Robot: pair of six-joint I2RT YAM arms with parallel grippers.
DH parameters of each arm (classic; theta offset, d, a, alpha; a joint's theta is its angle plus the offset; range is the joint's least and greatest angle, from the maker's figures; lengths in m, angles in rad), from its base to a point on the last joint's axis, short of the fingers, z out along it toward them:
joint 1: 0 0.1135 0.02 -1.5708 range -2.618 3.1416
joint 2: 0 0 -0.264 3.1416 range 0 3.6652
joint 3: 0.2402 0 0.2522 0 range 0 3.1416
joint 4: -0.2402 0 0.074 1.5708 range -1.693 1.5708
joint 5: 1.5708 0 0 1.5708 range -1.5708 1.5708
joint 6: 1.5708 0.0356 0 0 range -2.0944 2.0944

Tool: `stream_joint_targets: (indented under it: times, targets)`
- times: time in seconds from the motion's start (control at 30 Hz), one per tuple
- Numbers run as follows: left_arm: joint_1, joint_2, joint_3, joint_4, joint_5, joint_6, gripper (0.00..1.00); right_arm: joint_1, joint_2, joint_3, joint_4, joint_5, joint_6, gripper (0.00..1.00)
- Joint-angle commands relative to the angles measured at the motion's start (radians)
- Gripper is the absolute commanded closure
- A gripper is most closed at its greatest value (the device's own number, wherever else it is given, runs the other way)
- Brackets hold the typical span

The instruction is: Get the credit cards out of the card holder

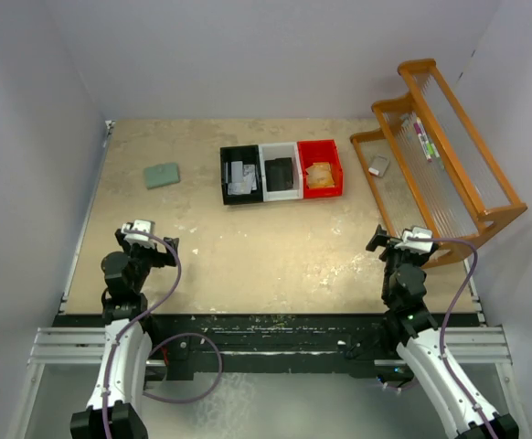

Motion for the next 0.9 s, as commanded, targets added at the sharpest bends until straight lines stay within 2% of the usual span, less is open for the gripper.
stream_joint_targets:
  times: [0.0,0.27,0.37,0.5,0.53,0.67,0.73,0.8,0.87]
  targets:
    - [-0.004,-0.005,0.000,0.033,0.004,0.020,0.01,-0.002,0.008,0.005,0.041,0.012,0.009,0.00]
    - [-0.003,0.002,0.000,0.036,0.033,0.033,0.01,-0.002,0.000,0.005,0.039,0.011,0.002,0.00]
    - [-0.004,-0.011,0.038,-0.012,0.060,0.033,0.01,-0.002,-0.019,0.019,0.018,-0.003,-0.031,0.00]
    - [-0.003,0.135,0.293,-0.164,0.060,0.064,0.01,0.000,-0.062,0.128,-0.132,-0.040,-0.059,0.00]
    - [-0.003,0.194,0.370,-0.208,0.057,0.086,0.01,-0.001,-0.053,0.169,-0.149,0.002,-0.038,0.00]
    - [-0.003,0.512,0.755,-0.565,0.043,0.098,0.01,-0.002,0.051,0.443,-0.355,0.177,0.393,0.01]
    - [-0.004,0.645,0.939,-0.717,0.021,0.102,0.01,-0.002,0.148,0.599,-0.506,0.126,0.420,0.00]
    - [-0.003,0.754,1.104,-0.835,0.008,0.114,0.01,-0.001,0.235,0.714,-0.581,0.115,0.419,0.00]
    - [0.000,0.835,1.187,-0.904,0.012,0.114,0.01,-0.002,0.306,0.755,-0.657,0.119,0.561,0.00]
